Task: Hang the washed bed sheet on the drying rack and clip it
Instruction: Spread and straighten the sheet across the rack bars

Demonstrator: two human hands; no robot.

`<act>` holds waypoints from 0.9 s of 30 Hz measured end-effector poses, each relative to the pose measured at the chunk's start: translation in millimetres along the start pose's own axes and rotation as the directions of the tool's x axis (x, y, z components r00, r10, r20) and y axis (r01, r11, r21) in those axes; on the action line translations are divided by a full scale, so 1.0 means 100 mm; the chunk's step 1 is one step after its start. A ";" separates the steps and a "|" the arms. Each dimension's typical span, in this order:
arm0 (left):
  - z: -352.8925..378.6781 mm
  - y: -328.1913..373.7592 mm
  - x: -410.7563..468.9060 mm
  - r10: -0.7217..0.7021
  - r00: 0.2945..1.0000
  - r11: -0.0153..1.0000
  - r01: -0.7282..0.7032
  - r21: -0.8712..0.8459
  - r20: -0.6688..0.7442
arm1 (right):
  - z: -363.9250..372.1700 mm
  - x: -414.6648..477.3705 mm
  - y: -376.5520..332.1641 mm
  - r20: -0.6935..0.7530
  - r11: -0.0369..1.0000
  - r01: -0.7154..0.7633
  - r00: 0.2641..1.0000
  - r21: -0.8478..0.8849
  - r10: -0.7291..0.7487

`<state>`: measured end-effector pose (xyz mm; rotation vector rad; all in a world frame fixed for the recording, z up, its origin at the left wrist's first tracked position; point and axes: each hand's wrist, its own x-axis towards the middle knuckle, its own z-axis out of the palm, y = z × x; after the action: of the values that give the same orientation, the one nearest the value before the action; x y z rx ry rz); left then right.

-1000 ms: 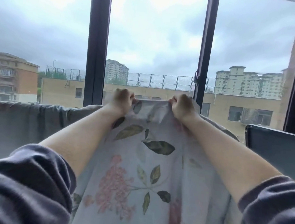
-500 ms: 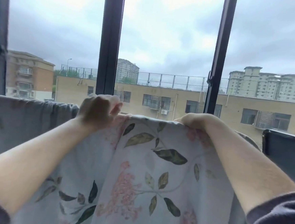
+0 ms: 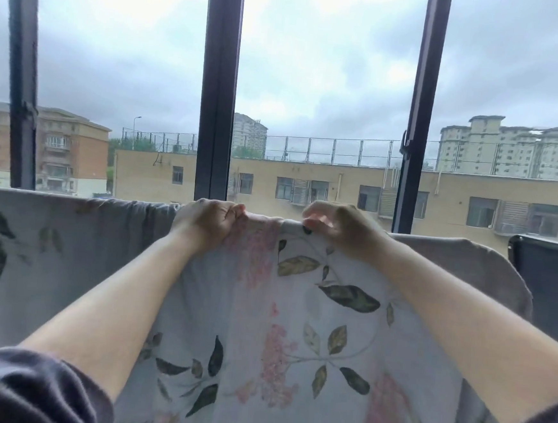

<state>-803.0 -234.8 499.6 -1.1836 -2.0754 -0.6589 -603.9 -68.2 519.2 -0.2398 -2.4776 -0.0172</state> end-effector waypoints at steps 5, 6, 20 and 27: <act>-0.10 -0.17 0.27 -0.030 0.983 0.996 0.046 -0.083 0.182 | 0.24 0.23 -0.30 -0.164 0.993 -0.085 0.982 0.080 0.097; -0.13 -0.22 0.32 -0.041 0.977 0.995 0.060 -0.082 0.207 | 0.24 0.29 -0.33 -0.190 0.991 -0.123 0.973 0.051 0.131; -0.06 -0.59 0.65 -0.092 0.961 0.990 0.116 -0.080 0.260 | 0.32 0.80 -0.45 0.217 0.806 -0.591 0.783 -0.033 0.583; -0.25 -1.16 -0.03 0.221 0.972 0.974 -0.224 -0.039 -0.075 | 0.40 0.42 -0.47 -0.040 0.879 -0.430 0.901 -0.205 0.432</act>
<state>-896.2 -307.7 502.4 -1.3760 -1.8441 -0.6355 -668.9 -104.3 515.4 -0.8807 -2.3743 -0.0892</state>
